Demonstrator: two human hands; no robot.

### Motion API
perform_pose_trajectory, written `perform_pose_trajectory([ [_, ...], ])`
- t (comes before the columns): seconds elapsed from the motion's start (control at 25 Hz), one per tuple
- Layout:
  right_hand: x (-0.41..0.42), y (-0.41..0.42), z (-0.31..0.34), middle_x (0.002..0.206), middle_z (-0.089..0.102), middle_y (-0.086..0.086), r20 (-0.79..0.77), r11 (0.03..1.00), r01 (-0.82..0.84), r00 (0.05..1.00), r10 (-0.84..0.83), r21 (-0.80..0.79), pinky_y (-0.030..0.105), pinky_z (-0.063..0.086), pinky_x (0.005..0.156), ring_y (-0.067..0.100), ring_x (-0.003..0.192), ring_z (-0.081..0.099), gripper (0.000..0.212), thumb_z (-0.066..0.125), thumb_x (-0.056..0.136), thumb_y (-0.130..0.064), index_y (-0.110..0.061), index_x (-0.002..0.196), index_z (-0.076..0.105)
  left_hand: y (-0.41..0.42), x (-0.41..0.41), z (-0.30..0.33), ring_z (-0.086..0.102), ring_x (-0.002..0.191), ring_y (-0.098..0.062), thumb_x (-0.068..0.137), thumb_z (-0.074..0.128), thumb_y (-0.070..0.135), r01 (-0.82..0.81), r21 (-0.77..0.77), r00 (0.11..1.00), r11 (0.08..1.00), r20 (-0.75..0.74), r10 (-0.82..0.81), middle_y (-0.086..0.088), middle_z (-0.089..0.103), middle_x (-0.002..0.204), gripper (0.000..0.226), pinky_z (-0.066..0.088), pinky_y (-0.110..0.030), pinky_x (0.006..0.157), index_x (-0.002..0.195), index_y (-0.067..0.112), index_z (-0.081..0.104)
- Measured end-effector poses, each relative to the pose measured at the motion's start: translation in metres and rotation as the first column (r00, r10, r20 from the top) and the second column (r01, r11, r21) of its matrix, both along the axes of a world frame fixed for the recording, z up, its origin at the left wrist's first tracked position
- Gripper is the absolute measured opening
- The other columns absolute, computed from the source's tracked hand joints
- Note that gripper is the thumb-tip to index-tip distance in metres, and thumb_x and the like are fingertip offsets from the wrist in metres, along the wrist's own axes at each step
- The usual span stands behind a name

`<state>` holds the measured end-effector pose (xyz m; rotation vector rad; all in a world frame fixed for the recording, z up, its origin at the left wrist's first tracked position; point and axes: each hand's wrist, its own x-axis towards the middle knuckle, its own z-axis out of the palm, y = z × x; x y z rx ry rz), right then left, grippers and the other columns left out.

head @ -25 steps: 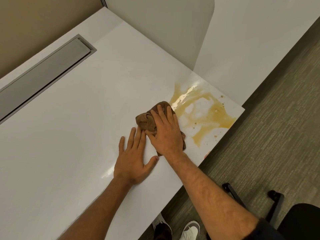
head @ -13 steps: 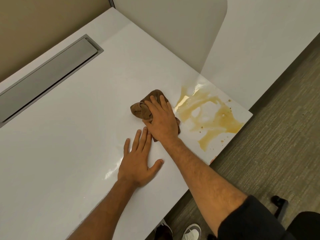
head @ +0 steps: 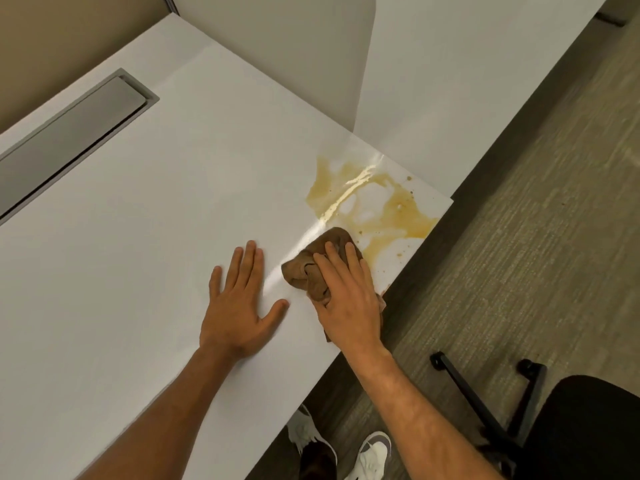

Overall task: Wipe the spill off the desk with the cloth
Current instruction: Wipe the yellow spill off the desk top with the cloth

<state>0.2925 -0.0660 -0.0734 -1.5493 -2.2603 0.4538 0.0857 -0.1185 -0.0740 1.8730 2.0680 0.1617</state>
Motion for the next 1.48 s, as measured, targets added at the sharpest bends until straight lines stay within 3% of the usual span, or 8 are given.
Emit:
perform_pose_trajectory([
  [0.24, 0.037, -0.046, 0.02, 0.152, 0.051, 0.006, -0.141, 0.972, 0.133, 0.977, -0.162, -0.194, 0.056, 0.034, 0.119, 0.027, 0.151, 0.028, 0.064, 0.081, 0.081, -0.005, -0.016, 0.14, 0.059, -0.001, -0.001, 0.001, -0.014, 0.162, -0.014, 0.097, 0.027, 0.071, 0.019, 0.011, 1.0, 1.0, -0.013, -0.019, 0.007, -0.017, 0.175, 0.092, -0.005, -0.05, 0.131, 0.166, 0.025, -0.014],
  [0.4, 0.067, -0.051, 0.056, 0.124, 0.07, -0.014, -0.483, 0.884, 0.138, 0.795, -0.367, -0.446, 0.039, 0.056, 0.101, 0.007, 0.123, 0.062, 0.049, 0.074, 0.088, -0.008, -0.038, 0.126, 0.063, -0.002, -0.002, 0.0, -0.017, 0.161, -0.011, 0.098, 0.026, 0.071, 0.022, 0.005, 0.999, 1.0, -0.023, -0.022, 0.01, -0.02, 0.174, 0.091, -0.005, -0.049, 0.131, 0.165, 0.027, -0.017],
  [0.56, 0.076, -0.017, 0.079, 0.125, 0.069, -0.014, -0.592, 0.909, 0.315, 0.689, -0.417, -0.273, 0.026, 0.053, 0.101, 0.002, 0.122, 0.061, 0.049, 0.075, 0.089, -0.018, -0.034, 0.132, 0.06, -0.003, -0.001, 0.001, -0.017, 0.161, -0.011, 0.098, 0.027, 0.07, 0.02, -0.003, 0.999, 1.0, -0.026, -0.02, 0.011, -0.021, 0.174, 0.091, -0.004, -0.05, 0.131, 0.165, 0.027, -0.016],
  [0.64, 0.064, 0.008, 0.075, 0.148, 0.054, -0.003, -0.484, 0.926, 0.269, 0.794, -0.369, -0.264, 0.042, 0.042, 0.115, 0.016, 0.144, 0.043, 0.057, 0.074, 0.091, -0.021, -0.027, 0.143, 0.052, -0.003, -0.001, 0.002, -0.017, 0.161, -0.012, 0.098, 0.026, 0.071, 0.019, -0.002, 1.0, 1.0, -0.021, -0.019, 0.01, -0.021, 0.174, 0.091, -0.004, -0.051, 0.131, 0.165, 0.026, -0.015],
  [0.72, 0.054, 0.025, 0.057, 0.167, 0.023, 0.005, -0.105, 0.936, 0.156, 0.975, -0.198, -0.317, 0.055, 0.015, 0.126, 0.029, 0.157, 0.007, 0.071, 0.063, 0.094, -0.049, -0.029, 0.156, 0.034, -0.002, -0.001, 0.003, -0.016, 0.161, -0.012, 0.097, 0.026, 0.072, 0.02, -0.008, 1.0, 1.0, -0.011, -0.02, 0.009, -0.02, 0.174, 0.092, -0.003, -0.051, 0.131, 0.166, 0.026, -0.015],
  [0.8, 0.056, 0.034, 0.036, 0.17, 0.012, 0.01, 0.164, 0.96, 0.073, 0.986, -0.029, -0.27, 0.057, 0.005, 0.126, 0.036, 0.156, -0.005, 0.085, 0.039, 0.088, -0.078, -0.032, 0.158, 0.028, -0.002, 0.0, 0.003, -0.016, 0.161, -0.013, 0.097, 0.024, 0.073, 0.025, -0.007, 1.0, 1.0, -0.016, -0.025, 0.008, -0.02, 0.174, 0.093, -0.003, -0.051, 0.131, 0.166, 0.025, -0.015],
  [1.08, 0.037, 0.062, 0.011, 0.167, 0.018, 0.017, 0.295, 0.992, 0.099, 0.953, -0.07, -0.083, 0.061, 0.02, 0.122, 0.048, 0.153, 0.007, 0.087, 0.027, 0.091, -0.078, -0.023, 0.159, 0.025, 0.0, 0.0, 0.005, -0.019, 0.16, -0.012, 0.091, 0.005, 0.082, 0.012, -0.033, 1.0, 0.999, -0.023, -0.013, 0.009, -0.024, 0.173, 0.095, -0.006, -0.051, 0.131, 0.164, 0.026, -0.02],
  [1.48, -0.034, 0.085, 0.014, 0.167, 0.021, 0.013, 0.272, 0.995, -0.051, 0.96, 0.071, -0.082, 0.059, 0.02, 0.122, 0.045, 0.153, 0.012, 0.086, 0.046, 0.087, -0.074, -0.027, 0.157, 0.032, 0.0, -0.002, -0.003, -0.014, 0.162, -0.014, 0.095, 0.013, 0.079, 0.017, -0.006, 1.0, 1.0, -0.016, -0.017, 0.008, -0.017, 0.175, 0.093, -0.004, -0.05, 0.131, 0.166, 0.026, -0.013],
])
